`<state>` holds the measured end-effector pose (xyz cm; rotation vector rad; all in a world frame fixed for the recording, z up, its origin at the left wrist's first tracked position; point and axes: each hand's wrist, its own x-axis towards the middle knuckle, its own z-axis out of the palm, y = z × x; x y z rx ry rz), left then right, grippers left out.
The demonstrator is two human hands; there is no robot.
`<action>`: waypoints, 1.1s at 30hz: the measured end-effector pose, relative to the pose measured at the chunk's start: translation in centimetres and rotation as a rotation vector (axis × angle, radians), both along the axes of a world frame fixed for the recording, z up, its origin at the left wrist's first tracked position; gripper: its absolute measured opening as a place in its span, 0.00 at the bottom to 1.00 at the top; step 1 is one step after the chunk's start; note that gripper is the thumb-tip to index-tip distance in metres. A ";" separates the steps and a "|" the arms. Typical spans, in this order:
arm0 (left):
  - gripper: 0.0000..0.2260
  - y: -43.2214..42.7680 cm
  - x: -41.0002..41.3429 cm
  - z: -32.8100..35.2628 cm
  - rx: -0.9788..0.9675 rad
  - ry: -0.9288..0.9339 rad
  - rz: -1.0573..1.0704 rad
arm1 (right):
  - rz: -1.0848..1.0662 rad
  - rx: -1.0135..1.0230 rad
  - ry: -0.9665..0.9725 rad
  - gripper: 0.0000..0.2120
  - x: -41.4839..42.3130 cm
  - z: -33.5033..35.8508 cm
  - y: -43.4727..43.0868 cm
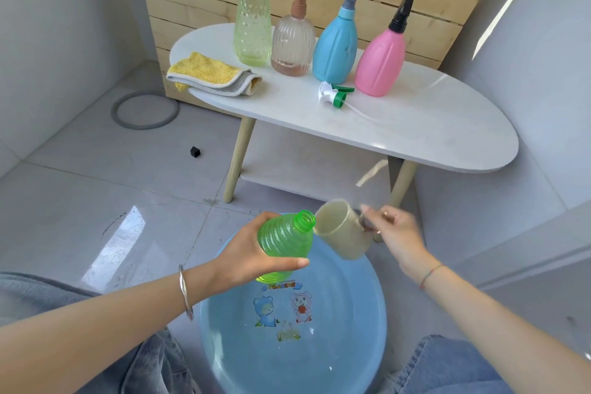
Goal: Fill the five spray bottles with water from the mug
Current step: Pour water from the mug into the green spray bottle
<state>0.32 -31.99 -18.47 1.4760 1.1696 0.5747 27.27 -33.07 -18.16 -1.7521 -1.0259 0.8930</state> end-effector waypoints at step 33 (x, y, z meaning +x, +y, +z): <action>0.31 0.5 -0.5 0.1 -0.003 -0.006 0.050 | 0.021 -0.419 -0.079 0.24 -4.2 -15.9 -6.1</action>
